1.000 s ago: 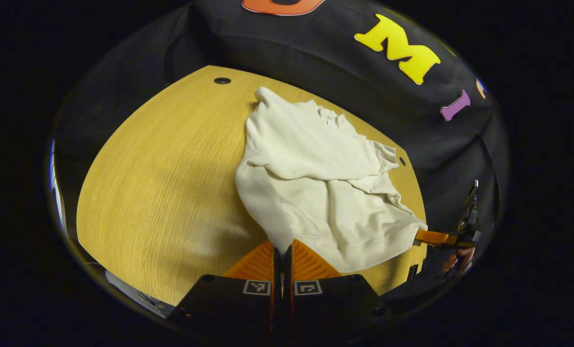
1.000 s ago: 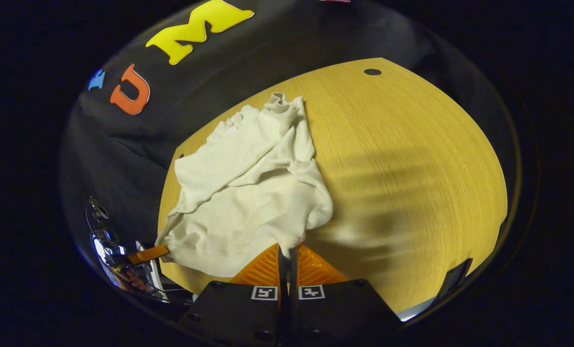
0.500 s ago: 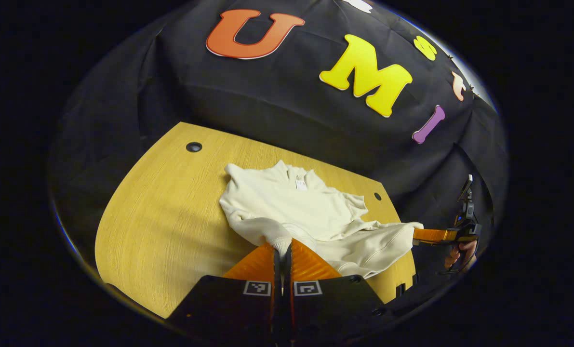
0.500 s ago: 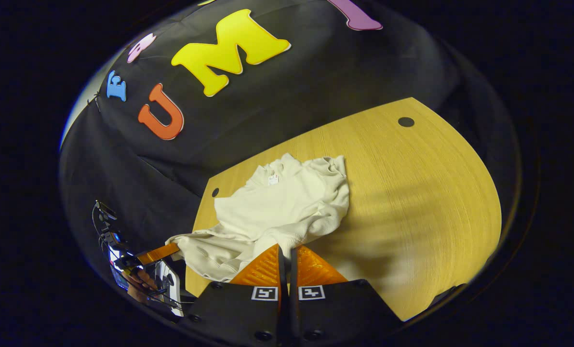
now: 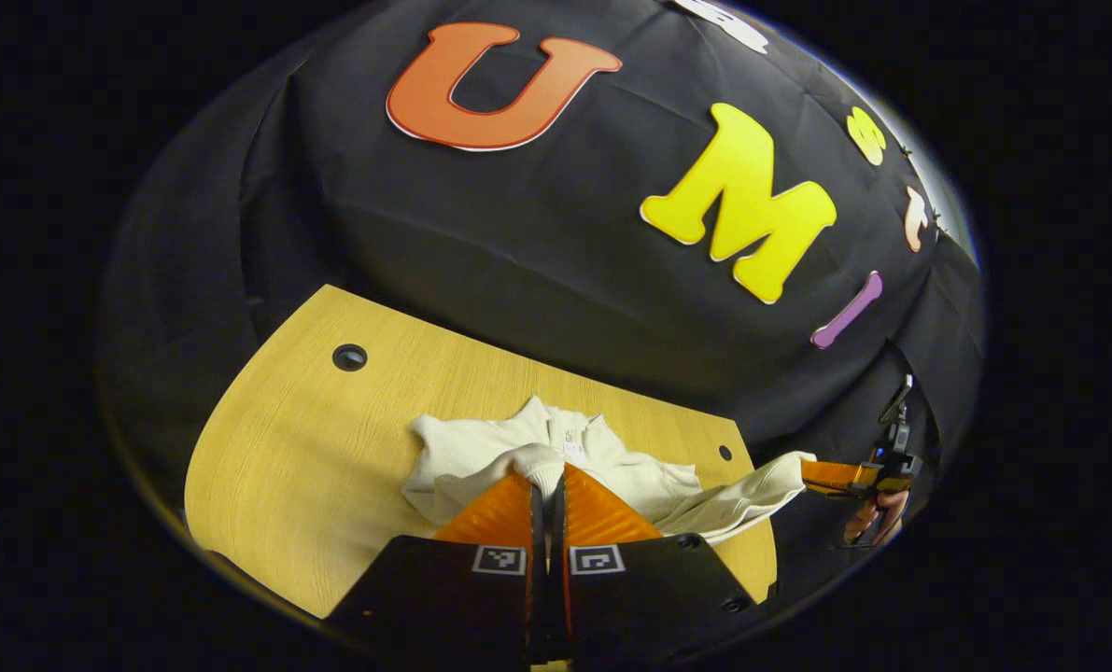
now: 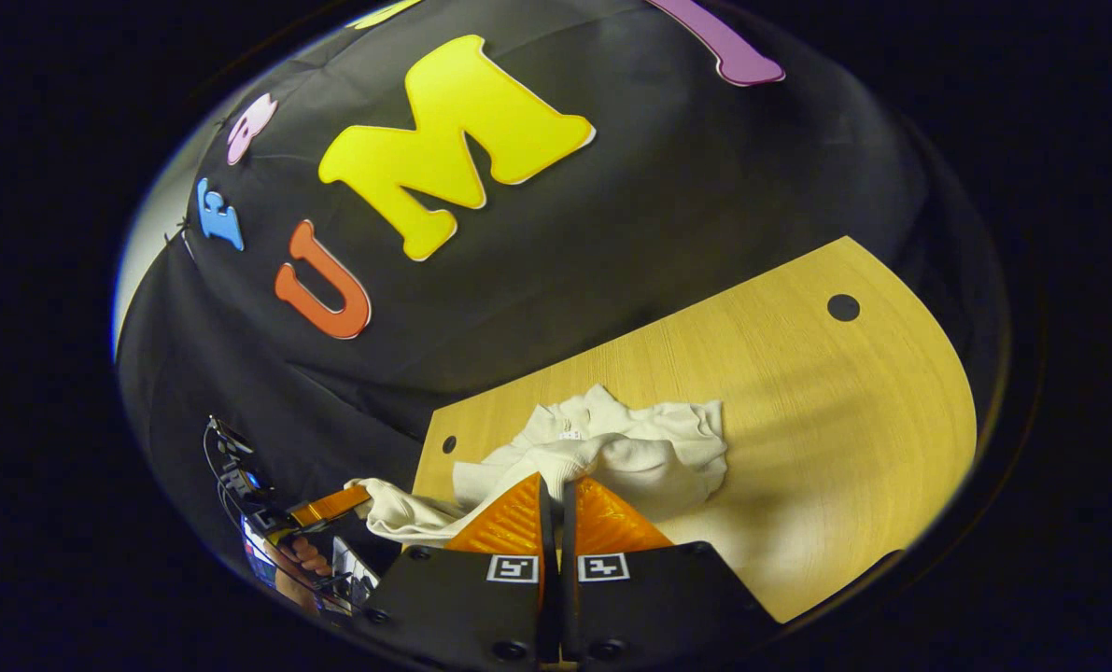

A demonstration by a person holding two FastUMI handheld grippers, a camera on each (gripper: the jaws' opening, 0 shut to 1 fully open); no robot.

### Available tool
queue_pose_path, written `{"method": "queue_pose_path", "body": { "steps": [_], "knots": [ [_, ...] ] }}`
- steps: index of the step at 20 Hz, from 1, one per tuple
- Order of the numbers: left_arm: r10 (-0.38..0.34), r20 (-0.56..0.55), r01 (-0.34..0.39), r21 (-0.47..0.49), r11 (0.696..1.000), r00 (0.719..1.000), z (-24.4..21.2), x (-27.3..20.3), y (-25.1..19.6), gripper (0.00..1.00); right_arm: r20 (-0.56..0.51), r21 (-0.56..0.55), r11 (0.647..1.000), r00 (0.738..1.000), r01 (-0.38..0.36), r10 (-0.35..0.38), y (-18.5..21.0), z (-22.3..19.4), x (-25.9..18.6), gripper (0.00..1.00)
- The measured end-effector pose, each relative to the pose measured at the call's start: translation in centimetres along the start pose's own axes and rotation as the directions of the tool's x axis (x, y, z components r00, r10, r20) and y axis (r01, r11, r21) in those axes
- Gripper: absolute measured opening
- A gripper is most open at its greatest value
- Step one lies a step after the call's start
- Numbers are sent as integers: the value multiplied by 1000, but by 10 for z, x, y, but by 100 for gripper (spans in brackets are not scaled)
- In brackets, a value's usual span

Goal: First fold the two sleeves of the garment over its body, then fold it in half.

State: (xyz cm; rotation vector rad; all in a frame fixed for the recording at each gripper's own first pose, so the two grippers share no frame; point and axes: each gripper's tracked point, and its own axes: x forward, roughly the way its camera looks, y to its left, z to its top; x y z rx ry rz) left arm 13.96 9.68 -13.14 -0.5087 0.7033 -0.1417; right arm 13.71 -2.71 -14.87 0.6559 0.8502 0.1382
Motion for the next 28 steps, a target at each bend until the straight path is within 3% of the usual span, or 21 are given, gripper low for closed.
{"method": "queue_pose_path", "body": {
  "steps": [4,15,16,17,18,21,23,24,26,27,28],
  "knots": [
    [26,-9,-26,-79,997,1000,10,43,24,3,-5,118,993,1000,17,-16,-30,15,42,1],
    [38,-24,-42,-191,981,999,8,162,58,3,-12,185,978,995,99,-99,-104,31,153,1],
    [42,-29,-47,-197,979,999,4,170,62,3,-13,181,978,994,106,-105,-108,31,160,1],
    [57,-44,-64,-185,981,997,0,176,67,11,-14,163,980,993,115,-114,-111,30,167,1],
    [74,-54,-82,-170,982,996,-4,182,71,4,-11,144,982,993,120,-120,-109,30,173,1],
    [107,-46,-112,-138,984,993,-3,202,74,6,4,106,983,989,148,-149,-110,32,188,2],
    [104,-38,-109,-138,985,994,-3,206,71,10,16,131,979,988,153,-157,-110,33,194,6],
    [104,-46,-109,-136,985,994,-6,207,71,16,18,147,978,988,147,-152,-109,32,199,8],
    [127,-53,-132,-113,985,990,-6,207,78,23,6,151,975,986,165,-168,-117,26,198,19],
    [128,-39,-132,-108,985,991,-1,205,77,58,18,163,973,985,165,-170,-117,28,196,25],
    [124,-17,-125,-91,988,992,6,202,75,48,33,171,971,984,165,-173,-116,31,195,36]
  ]
}}
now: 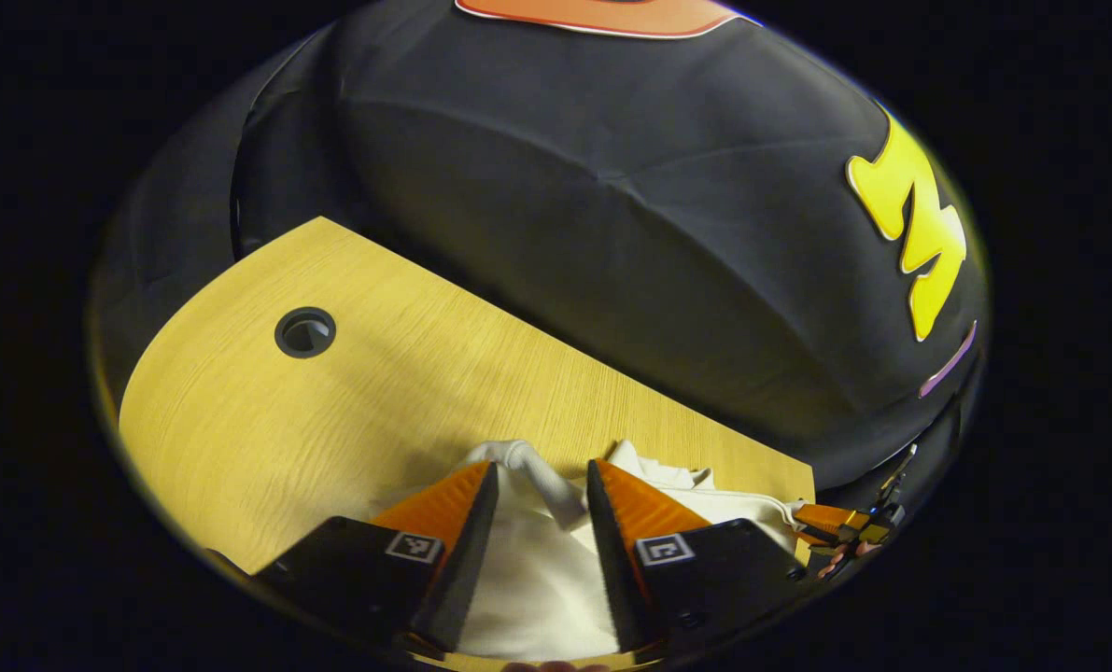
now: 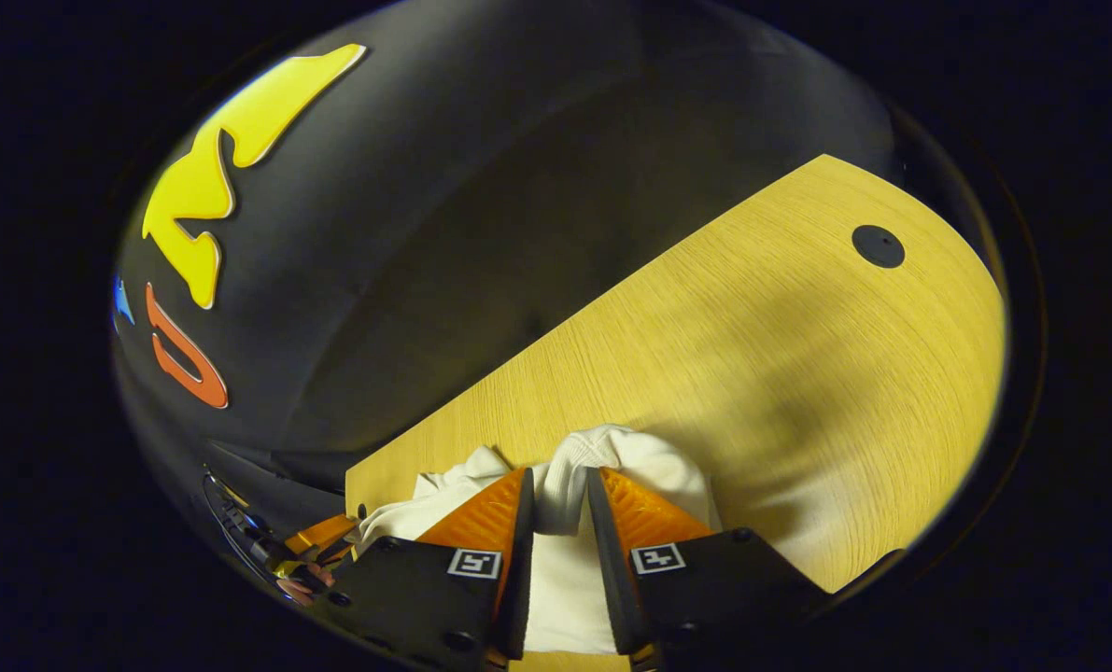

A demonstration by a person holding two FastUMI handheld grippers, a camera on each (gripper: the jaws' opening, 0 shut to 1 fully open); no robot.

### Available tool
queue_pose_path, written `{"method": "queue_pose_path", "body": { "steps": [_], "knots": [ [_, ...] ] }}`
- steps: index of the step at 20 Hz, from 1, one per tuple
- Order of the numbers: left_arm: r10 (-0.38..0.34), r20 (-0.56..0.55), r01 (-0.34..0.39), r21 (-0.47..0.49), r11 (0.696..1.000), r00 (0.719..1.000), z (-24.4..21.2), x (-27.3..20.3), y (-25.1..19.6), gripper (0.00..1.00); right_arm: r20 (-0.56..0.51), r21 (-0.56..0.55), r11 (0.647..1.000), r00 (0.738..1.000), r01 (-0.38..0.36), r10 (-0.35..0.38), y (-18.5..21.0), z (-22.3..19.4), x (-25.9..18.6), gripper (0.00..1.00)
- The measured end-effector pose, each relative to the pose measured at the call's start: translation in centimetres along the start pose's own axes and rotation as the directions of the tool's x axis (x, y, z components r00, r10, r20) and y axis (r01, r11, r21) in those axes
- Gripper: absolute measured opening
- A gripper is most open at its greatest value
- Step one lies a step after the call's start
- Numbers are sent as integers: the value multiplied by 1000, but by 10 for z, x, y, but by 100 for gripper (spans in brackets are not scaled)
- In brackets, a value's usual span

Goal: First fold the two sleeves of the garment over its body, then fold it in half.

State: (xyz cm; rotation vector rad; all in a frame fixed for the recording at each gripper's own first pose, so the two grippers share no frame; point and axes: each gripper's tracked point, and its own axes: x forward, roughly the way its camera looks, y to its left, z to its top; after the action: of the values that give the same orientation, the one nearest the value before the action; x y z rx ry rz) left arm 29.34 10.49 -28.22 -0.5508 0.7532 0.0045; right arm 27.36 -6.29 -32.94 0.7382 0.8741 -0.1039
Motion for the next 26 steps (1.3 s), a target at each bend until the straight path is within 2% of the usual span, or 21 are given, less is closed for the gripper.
{"method": "queue_pose_path", "body": {
  "steps": [2,3,4,6,7,10,13,16,17,18,19,21,23,26],
  "knots": [
    [16,41,-18,64,998,999,13,-7,3,91,20,-1,1000,1000,2,-2,-1,7,-9,39],
    [25,48,-29,85,996,999,16,-11,4,97,35,-4,1000,999,-4,4,1,10,-14,44],
    [29,55,-34,93,995,998,21,-20,3,97,59,-12,1000,998,-13,13,7,16,-21,36],
    [25,83,-33,91,995,996,30,-35,1,98,140,-42,999,990,-21,27,14,36,-41,54],
    [23,102,-32,94,995,995,35,-46,0,98,162,-60,998,987,-9,18,14,44,-49,73],
    [12,174,-33,119,992,985,55,-83,-11,98,169,-81,996,985,-21,35,27,43,-78,73],
    [-2,271,-44,163,986,963,71,-134,-26,98,223,-103,994,973,-36,59,45,40,-123,73],
    [-33,349,-41,205,978,937,77,-194,-52,99,294,-202,979,951,-33,93,76,32,-181,73],
    [-60,368,-22,215,976,928,77,-215,-63,98,323,-261,965,940,-20,107,87,29,-200,75],
    [-79,396,-14,228,974,915,80,-235,-74,98,357,-320,948,927,5,115,99,25,-221,71],
    [-96,418,-13,251,968,903,80,-253,-85,98,396,-370,929,909,29,130,114,21,-244,84],
    [-121,459,-17,286,958,880,77,-288,-104,98,464,-463,883,871,84,161,139,11,-286,84],
    [-152,494,-14,317,948,856,66,-323,-125,98,518,-523,841,835,138,185,153,-3,-321,88],
    [-164,567,-63,359,931,807,53,-357,-137,98,569,-562,807,793,183,217,152,-29,-368,91]
  ]
}}
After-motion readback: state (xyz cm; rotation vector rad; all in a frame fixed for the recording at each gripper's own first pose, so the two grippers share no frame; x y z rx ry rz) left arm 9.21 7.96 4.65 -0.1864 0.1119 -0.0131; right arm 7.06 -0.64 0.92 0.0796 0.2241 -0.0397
